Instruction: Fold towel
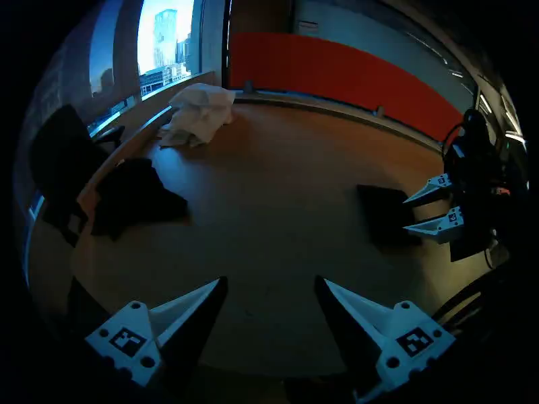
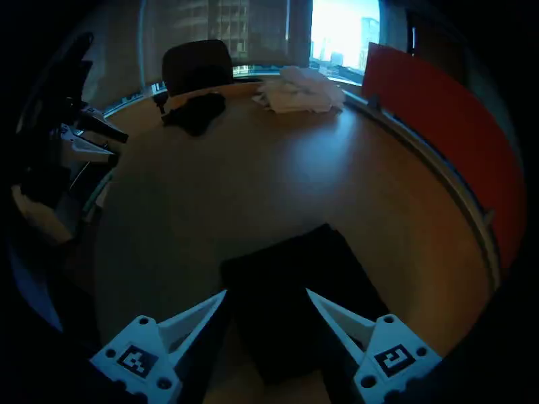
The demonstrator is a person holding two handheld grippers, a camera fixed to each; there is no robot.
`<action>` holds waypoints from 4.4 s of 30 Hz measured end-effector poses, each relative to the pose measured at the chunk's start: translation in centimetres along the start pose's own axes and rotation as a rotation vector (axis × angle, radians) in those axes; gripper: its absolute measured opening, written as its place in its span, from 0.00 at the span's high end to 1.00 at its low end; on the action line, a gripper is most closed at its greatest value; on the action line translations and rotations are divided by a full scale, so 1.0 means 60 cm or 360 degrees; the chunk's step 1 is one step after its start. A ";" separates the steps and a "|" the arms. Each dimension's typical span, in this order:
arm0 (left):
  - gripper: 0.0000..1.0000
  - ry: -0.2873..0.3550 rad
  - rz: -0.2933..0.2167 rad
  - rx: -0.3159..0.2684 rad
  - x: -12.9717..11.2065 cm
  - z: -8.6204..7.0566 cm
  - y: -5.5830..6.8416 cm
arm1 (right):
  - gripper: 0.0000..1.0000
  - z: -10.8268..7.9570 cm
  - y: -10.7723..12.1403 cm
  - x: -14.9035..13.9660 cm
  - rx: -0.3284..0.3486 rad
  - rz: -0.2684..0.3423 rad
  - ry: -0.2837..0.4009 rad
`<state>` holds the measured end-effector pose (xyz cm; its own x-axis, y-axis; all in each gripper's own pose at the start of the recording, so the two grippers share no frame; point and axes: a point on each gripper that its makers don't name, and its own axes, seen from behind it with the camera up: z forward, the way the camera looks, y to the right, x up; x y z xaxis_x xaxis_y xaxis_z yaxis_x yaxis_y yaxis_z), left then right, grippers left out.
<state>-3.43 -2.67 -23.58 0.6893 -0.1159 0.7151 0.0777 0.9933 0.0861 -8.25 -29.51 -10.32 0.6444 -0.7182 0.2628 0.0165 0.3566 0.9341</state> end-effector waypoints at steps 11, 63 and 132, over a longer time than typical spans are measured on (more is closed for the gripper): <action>0.05 -0.0003 0.0009 -0.0005 0.000 0.003 0.000 | 0.30 -0.025 0.002 -0.064 -0.0070 0.0072 -0.0067; 0.05 -0.0013 0.0013 -0.0026 -0.005 0.006 0.012 | 0.95 -0.044 0.014 -0.168 -0.0226 0.0272 -0.0173; 0.05 0.0108 0.0111 -0.0203 0.075 0.021 0.073 | 0.96 -0.317 0.263 0.125 -0.0685 0.0252 0.0377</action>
<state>-0.89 1.18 -19.14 0.7429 -0.0503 0.6675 0.1156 0.9918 -0.0540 11.37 -17.92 1.77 0.8192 -0.4981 0.2844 0.1857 0.6995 0.6901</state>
